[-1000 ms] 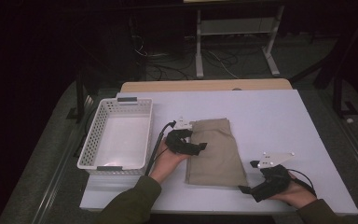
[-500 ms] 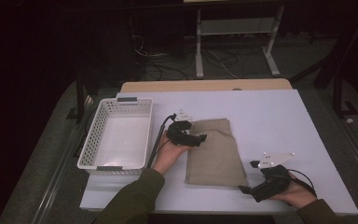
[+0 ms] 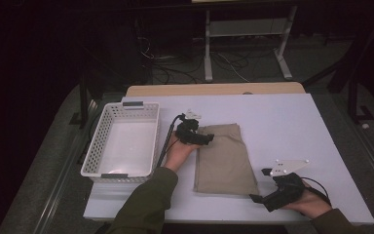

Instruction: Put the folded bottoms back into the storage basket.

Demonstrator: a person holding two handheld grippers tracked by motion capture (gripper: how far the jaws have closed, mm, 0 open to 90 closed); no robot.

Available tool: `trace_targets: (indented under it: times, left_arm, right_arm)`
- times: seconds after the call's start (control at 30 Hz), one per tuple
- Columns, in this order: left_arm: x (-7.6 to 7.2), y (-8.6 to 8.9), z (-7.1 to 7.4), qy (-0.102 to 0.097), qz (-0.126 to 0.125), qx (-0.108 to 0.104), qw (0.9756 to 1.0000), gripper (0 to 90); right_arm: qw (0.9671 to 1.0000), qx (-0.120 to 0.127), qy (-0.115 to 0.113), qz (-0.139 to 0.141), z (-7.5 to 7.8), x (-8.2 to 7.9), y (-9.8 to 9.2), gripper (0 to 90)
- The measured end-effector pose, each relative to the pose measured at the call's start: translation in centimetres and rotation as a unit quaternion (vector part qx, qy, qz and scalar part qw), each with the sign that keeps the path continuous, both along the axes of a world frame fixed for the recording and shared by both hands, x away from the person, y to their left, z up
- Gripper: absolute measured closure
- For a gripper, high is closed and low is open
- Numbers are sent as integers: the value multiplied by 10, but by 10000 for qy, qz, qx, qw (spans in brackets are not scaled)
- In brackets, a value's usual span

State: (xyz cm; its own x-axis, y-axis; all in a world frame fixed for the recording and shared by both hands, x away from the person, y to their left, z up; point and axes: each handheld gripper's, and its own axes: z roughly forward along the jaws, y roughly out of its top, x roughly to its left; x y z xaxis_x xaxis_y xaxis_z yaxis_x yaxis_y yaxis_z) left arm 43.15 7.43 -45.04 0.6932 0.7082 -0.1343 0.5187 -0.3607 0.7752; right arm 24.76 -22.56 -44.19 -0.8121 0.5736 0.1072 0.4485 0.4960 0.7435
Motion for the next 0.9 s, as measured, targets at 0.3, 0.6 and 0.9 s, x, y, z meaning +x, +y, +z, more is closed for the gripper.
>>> trace_targets:
  times: [0.3,0.6,0.9]
  left_arm:
    - [15,-5,-6,91,-17,246,9997,195]
    - [19,-8,-7,99,-141,354,9992,207]
    - [16,-10,-7,78,-386,290,9988,378]
  right_arm:
    - [10000,17,1,9,0,0,0,10]
    - [10000,13,-3,13,0,0,0,11]
    - [10000,8,13,25,-1,0,1,11]
